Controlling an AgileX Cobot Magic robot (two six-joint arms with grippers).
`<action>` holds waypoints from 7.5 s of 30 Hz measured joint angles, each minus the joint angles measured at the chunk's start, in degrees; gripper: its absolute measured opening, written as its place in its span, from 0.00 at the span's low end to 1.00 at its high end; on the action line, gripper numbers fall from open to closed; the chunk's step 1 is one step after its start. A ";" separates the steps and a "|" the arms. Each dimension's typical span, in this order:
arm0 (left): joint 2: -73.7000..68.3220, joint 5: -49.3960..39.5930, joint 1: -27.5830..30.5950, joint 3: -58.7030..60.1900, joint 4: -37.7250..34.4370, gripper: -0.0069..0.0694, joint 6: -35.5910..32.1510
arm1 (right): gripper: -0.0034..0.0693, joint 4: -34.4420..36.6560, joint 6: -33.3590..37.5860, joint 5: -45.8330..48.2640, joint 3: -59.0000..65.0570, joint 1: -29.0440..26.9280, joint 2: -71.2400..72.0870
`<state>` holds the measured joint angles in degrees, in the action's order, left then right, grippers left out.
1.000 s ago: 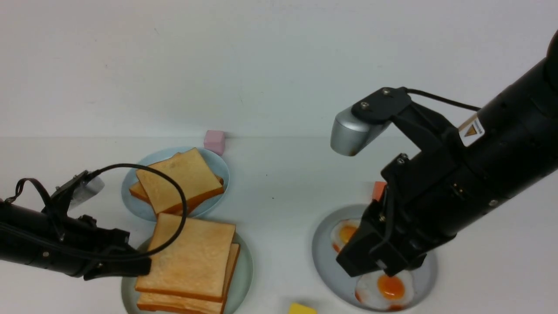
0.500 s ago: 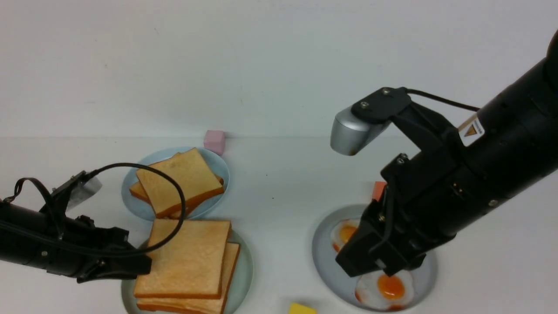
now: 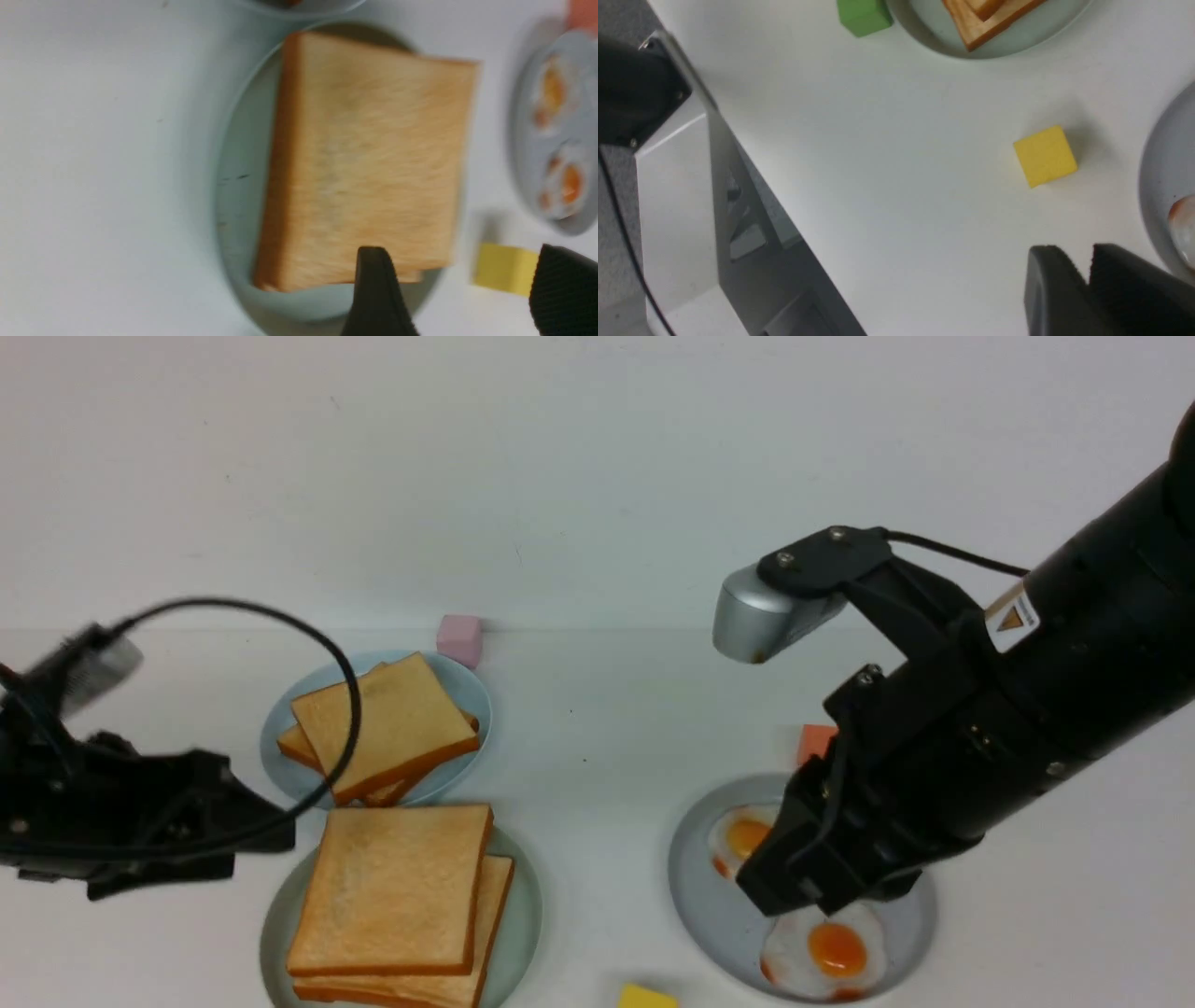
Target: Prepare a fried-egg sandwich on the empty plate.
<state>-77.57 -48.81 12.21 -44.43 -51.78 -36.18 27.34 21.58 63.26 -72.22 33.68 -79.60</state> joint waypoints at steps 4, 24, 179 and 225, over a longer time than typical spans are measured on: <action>8.49 -2.26 -0.55 0.07 0.89 0.64 2.42 | 0.12 -0.06 -2.37 -4.08 0.00 0.00 0.00; 50.50 -20.54 -4.26 0.33 32.80 0.07 25.31 | 0.03 7.72 -0.47 -47.29 22.26 0.00 16.00; 78.26 26.19 -19.67 46.08 56.08 0.18 56.10 | 0.23 -36.66 -39.69 -35.79 68.63 -25.03 80.23; 78.26 26.24 -19.72 46.08 56.37 0.24 56.10 | 0.29 -29.87 -25.89 -40.90 73.12 -32.45 80.26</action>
<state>0.69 -22.58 -7.51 1.65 4.59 19.92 -2.54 -4.32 22.36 0.89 1.23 0.65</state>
